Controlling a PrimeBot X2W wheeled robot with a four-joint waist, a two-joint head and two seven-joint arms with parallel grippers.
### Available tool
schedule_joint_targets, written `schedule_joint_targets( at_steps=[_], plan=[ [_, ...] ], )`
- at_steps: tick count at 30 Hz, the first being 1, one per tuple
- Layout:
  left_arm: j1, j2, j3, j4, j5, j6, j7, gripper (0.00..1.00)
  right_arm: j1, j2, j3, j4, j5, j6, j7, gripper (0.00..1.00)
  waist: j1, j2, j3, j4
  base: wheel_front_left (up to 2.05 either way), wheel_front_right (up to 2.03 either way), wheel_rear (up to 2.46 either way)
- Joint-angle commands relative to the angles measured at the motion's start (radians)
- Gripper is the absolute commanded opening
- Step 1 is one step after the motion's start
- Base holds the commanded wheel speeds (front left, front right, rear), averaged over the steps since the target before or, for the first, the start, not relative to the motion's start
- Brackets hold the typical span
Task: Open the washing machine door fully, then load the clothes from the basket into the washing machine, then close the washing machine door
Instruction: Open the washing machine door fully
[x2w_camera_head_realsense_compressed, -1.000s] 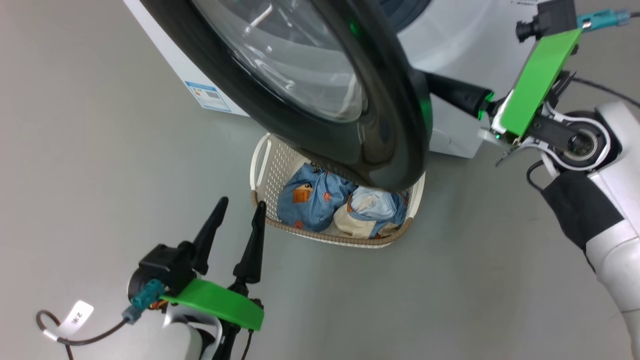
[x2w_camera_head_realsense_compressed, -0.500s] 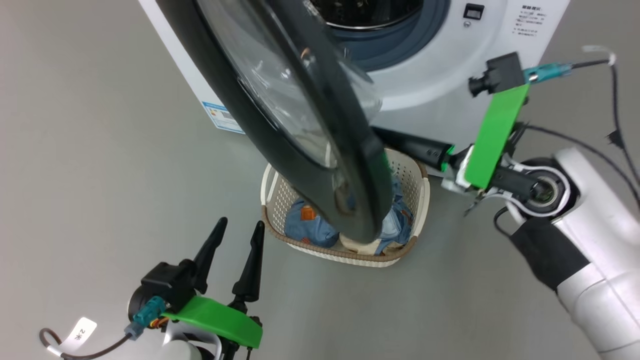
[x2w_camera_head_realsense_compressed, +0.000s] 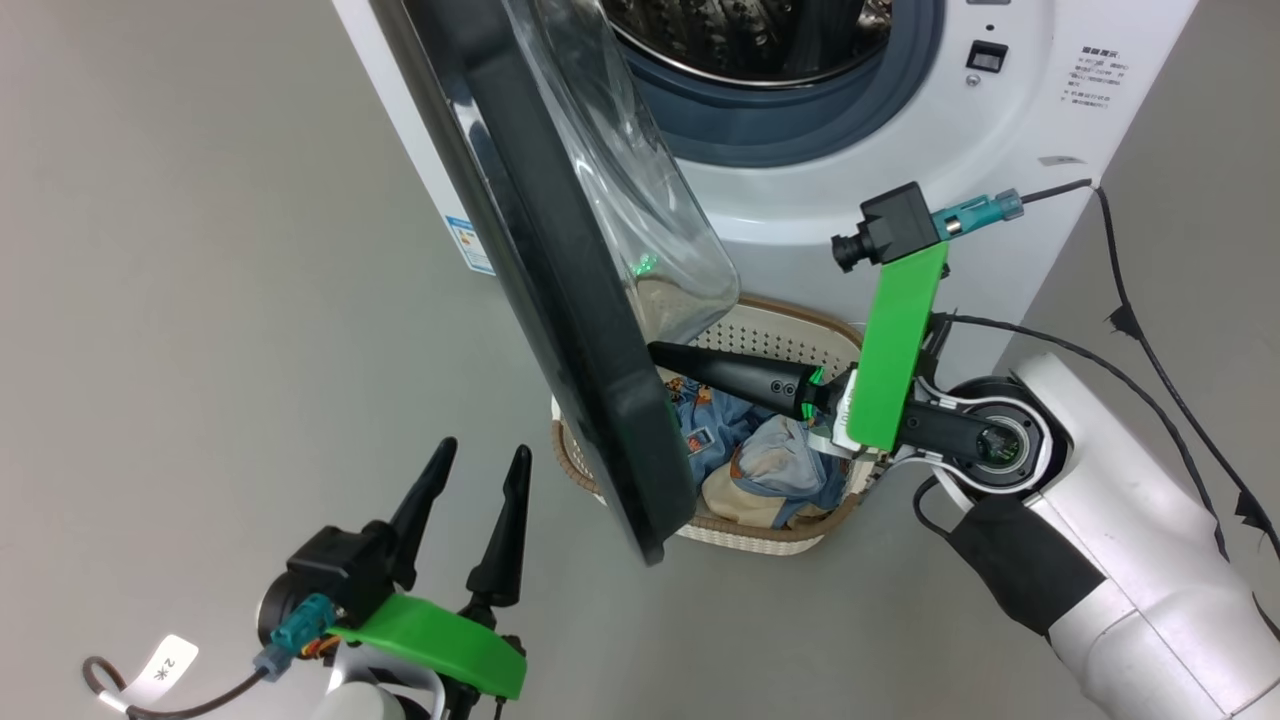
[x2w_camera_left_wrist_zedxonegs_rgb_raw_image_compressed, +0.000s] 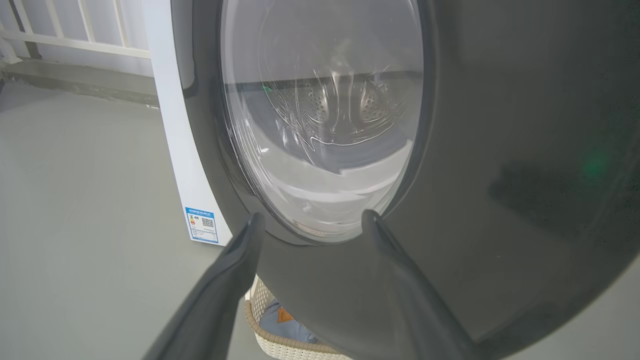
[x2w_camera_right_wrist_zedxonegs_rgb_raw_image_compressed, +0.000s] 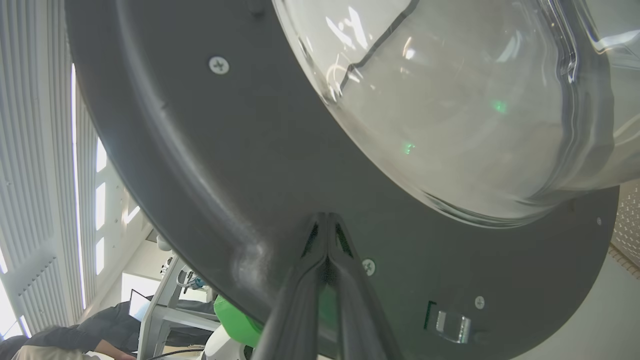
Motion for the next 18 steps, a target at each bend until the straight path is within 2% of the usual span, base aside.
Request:
schedule_joint_targets(
  at_steps=[1, 10, 11, 12, 13, 18],
  plan=[
    [-0.003, 0.018, 0.032, -0.018, 0.009, -0.002, -0.006, 1.00, 0.016, 0.035, 0.012, -0.030, 0.004, 0.002, 0.005, 0.00, 0.0000, 0.0000, -0.005, 0.005, 0.00, 0.00, 0.00],
    [0.004, 0.018, 0.036, -0.014, 0.012, -0.002, -0.006, 1.00, 0.027, 0.041, 0.002, -0.017, -0.006, 0.002, -0.013, 0.00, 0.0000, 0.0000, -0.025, -0.001, 0.00, 0.00, 0.00],
    [0.007, 0.018, 0.039, -0.011, 0.013, -0.002, -0.006, 1.00, 0.033, 0.035, -0.004, -0.011, -0.017, 0.002, -0.033, 0.38, 0.0000, 0.0000, -0.032, -0.008, 0.00, 0.00, 0.00],
    [0.009, 0.018, 0.039, -0.010, 0.014, -0.002, -0.006, 1.00, 0.036, 0.031, -0.007, -0.010, -0.025, 0.002, -0.046, 0.67, 0.0000, 0.0000, -0.036, -0.012, 0.00, 0.00, 0.00],
    [0.010, 0.018, 0.038, -0.009, 0.016, -0.002, -0.006, 1.00, 0.041, 0.026, -0.009, -0.009, -0.033, 0.002, -0.060, 1.00, 0.0000, 0.0000, -0.040, -0.017, 0.00, 0.00, 0.00],
    [0.018, 0.026, 0.041, -0.003, 0.016, -0.002, -0.006, 1.00, 0.075, 0.009, -0.016, -0.006, -0.046, 0.002, -0.111, 1.00, 0.0000, 0.0000, -0.057, -0.040, 0.00, 0.00, 0.00]
  ],
)
